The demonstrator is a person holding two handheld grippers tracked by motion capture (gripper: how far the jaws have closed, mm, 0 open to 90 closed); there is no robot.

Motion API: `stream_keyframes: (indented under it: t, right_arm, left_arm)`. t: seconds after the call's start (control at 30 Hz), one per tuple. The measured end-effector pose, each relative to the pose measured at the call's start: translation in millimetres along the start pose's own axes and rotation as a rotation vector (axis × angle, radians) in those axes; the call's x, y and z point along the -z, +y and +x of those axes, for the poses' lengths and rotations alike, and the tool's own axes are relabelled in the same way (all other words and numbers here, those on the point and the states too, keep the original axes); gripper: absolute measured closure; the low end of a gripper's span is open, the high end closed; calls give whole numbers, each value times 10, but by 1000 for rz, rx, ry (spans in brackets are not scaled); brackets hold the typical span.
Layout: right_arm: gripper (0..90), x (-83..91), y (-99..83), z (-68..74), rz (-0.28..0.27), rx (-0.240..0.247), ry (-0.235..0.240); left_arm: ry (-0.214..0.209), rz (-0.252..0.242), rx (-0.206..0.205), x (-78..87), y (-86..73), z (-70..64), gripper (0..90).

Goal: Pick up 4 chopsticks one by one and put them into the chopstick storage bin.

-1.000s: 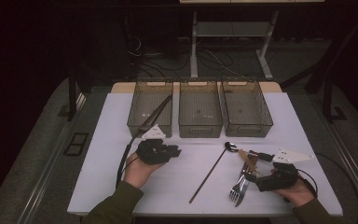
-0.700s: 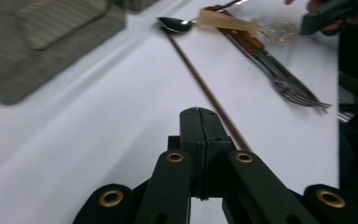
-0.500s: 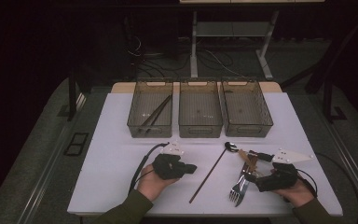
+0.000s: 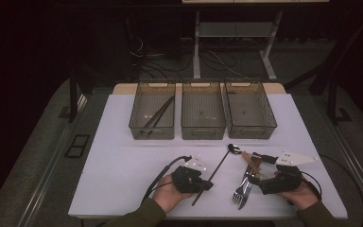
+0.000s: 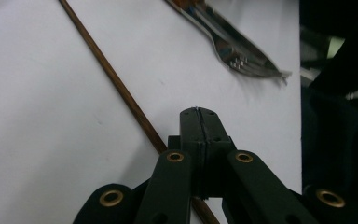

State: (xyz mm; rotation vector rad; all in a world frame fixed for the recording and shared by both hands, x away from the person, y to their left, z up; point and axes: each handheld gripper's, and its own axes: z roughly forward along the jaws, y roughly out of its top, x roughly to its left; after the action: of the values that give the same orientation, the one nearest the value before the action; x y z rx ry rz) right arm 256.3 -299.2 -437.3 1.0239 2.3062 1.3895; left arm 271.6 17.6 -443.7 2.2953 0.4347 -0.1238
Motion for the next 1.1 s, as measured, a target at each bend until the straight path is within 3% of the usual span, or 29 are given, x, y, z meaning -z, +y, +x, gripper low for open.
stream_keyframes:
  t: [0.33, 0.7, 1.1]
  right_arm:
    - [36, 3, 0, 0, 0, 0, -1]
    - [36, 8, 1, -1, -4, 0, -1]
    - [36, 9, 2, 0, -4, -2, -1]
  left_arm:
    - [23, 48, -10, -13, -14, 21, 896]
    - [100, 72, -5, 95, -39, 102, 896]
    - [158, 73, 49, 235, -105, 265, 897]
